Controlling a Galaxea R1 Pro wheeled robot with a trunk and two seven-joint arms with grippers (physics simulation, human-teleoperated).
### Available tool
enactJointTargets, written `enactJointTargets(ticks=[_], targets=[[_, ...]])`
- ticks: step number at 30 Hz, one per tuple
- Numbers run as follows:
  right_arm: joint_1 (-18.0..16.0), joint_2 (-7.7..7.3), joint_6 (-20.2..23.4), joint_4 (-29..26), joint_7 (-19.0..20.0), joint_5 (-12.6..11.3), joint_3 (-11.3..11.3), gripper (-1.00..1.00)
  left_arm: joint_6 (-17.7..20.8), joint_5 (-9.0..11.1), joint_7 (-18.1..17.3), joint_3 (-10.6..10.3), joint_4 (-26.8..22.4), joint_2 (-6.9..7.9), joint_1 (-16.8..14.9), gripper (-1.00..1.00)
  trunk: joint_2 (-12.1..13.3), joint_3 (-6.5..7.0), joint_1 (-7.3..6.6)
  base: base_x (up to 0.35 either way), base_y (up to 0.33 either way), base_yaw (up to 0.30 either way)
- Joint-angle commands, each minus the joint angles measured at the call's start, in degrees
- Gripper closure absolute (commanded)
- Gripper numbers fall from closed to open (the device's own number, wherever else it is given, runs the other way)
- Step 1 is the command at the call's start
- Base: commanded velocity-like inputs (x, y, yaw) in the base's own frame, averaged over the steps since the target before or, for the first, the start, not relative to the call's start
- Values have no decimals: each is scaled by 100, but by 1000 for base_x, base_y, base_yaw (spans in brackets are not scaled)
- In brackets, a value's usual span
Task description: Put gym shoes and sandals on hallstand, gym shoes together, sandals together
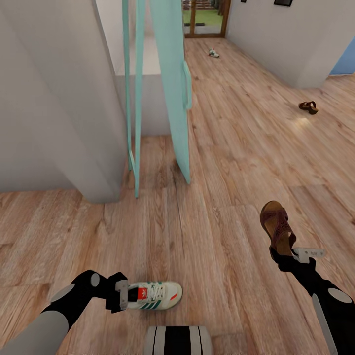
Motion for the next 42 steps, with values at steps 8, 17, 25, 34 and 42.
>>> enactJointTargets(ticks=[8,17,25,34,42], targets=[[-4,-1,34,-8,37,-3,-11,100,-29,-61,6,-14,-24,-13,-2,-100,-3,-75,1,0,0,0],[-2,0,34,-16,38,-3,-11,100,-14,-126,6,-21,-211,-5,5,-100,-3,-83,1,0,0,0],[-4,1,34,-72,38,-1,-7,100,10,-277,15,-15,-251,-7,10,-100,-9,-201,11,0,0,0],[-3,1,34,-94,35,-3,-5,100,10,-281,15,-14,-255,-7,16,-100,-9,-225,11,0,0,0],[-4,1,34,-94,37,-3,-2,100,13,-282,15,-14,-266,5,8,-100,-17,-382,27,0,0,0]])
